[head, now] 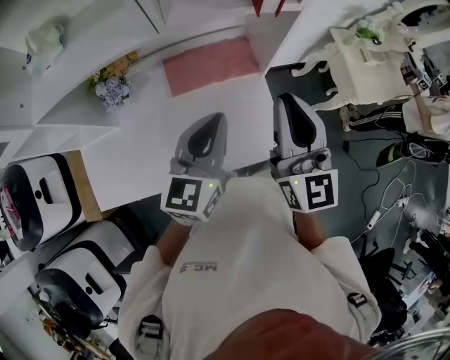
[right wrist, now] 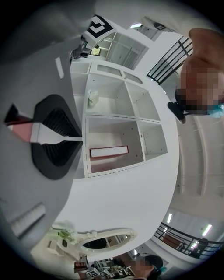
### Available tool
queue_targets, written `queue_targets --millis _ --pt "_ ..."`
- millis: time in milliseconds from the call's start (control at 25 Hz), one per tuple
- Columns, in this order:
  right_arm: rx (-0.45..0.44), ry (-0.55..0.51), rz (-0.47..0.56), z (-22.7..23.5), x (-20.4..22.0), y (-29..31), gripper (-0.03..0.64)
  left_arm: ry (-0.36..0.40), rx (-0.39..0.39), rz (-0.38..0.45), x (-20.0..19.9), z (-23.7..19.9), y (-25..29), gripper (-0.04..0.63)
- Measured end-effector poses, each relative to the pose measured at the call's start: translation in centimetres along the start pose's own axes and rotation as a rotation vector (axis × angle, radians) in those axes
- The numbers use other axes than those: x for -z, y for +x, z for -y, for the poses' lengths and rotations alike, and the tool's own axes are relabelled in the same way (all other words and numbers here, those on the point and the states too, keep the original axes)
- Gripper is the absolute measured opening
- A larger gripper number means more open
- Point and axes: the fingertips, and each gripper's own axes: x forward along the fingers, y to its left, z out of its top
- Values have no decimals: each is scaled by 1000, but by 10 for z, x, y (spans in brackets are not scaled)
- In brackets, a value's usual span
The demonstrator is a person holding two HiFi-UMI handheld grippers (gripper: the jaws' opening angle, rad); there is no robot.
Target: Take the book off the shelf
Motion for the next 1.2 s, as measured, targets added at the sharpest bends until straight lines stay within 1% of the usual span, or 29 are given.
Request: queue_targets --millis 120,240,320,480,600,720,840,1000,1200 --pt "1 2 4 1 0 4 15 17 12 -1 -2 5 4 2" --pt "-24 -33 9 -5 -6 13 18 8 6 3 -6 0 4 2" --pt "-36 -61 18 -5 -12 19 57 1 4 19 -12 -1 6 2" --pt "-20 -98 40 0 -26 33 65 5 12 51 -25 -1 8 2" --pt "-20 -119 56 1 -37 44 91 17 10 59 -34 -3 11 2" --pt "-16 -119 66 -7 -49 54 125 29 3 52 -46 -12 5 2" --pt "-14 -125 79 -15 -61 66 175 23 -6 59 -58 -22 -2 2" --pt "7 -138 94 -12 -66 82 220 14 -10 72 -59 -25 -5 2" --pt "49 -145 123 -1 -70 96 250 11 -11 69 -53 -24 -6 2"
